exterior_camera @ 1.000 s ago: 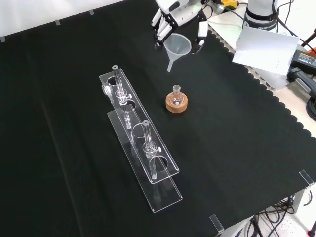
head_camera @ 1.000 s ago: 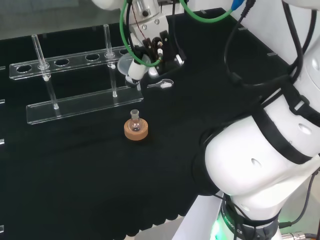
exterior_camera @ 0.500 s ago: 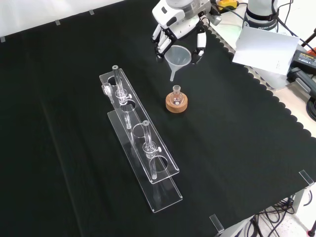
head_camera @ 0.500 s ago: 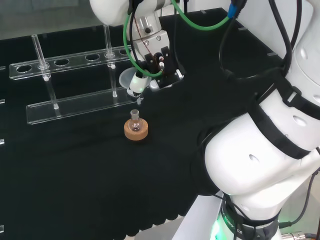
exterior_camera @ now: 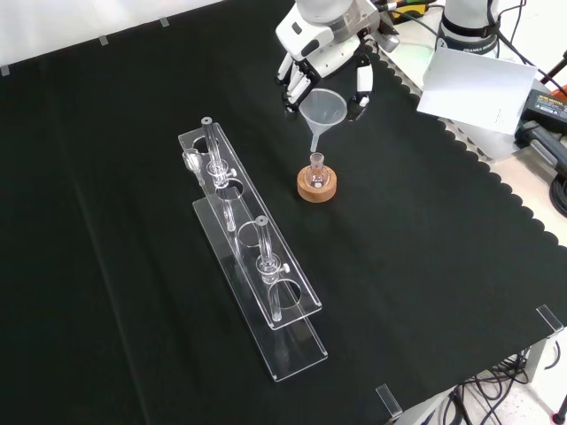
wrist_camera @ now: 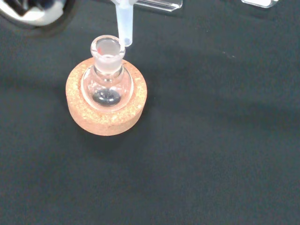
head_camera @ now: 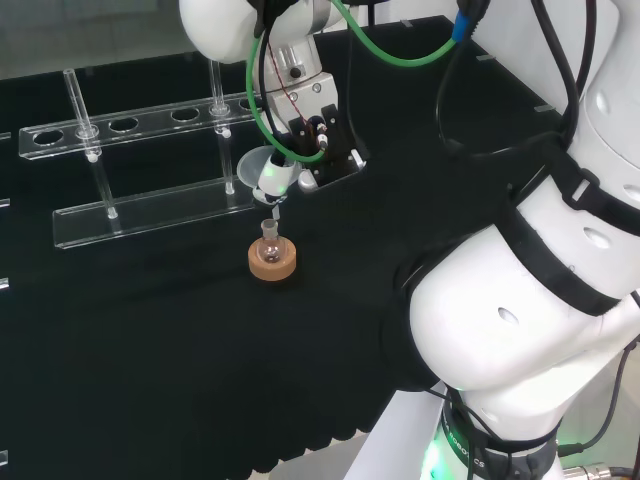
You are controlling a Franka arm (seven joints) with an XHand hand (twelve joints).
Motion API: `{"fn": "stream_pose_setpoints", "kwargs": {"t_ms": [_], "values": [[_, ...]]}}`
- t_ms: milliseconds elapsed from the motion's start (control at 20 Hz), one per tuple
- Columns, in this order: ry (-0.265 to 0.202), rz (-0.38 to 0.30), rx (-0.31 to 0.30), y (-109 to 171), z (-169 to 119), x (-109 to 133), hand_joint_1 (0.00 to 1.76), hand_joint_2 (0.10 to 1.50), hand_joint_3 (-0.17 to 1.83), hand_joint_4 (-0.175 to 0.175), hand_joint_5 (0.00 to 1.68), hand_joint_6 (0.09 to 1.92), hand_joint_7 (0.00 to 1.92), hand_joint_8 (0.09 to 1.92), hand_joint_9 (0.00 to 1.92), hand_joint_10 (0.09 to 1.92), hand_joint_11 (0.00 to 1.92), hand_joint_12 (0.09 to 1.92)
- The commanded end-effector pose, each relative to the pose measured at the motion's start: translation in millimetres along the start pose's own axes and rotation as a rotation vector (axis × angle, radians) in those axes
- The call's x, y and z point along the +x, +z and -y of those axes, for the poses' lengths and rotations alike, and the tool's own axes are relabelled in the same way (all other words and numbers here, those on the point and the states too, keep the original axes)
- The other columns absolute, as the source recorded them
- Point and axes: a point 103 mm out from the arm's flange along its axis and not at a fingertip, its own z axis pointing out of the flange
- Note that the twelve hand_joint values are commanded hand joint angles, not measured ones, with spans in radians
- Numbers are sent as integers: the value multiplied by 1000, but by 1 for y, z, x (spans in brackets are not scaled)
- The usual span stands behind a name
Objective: Place the funnel on the round-bottom flask.
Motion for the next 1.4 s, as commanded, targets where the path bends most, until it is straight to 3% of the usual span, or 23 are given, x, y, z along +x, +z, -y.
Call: {"fn": "stream_pose_setpoints", "kwargs": {"t_ms": [50,200,300,550,1400], "values": [[-1,14,1,-1,0,4,759,724,641,-40,662,782,792,696,997,481,620,1246],[-6,10,-2,-1,0,4,759,724,640,-40,662,783,793,696,998,480,621,1245],[22,26,5,-2,-1,7,759,725,640,-41,662,784,794,696,998,480,622,1244],[2,35,10,-2,-3,22,759,726,639,-41,663,786,795,696,999,479,624,1244],[-11,-1,26,9,-13,8,757,729,639,-41,662,793,796,697,1001,476,628,1242]]}}
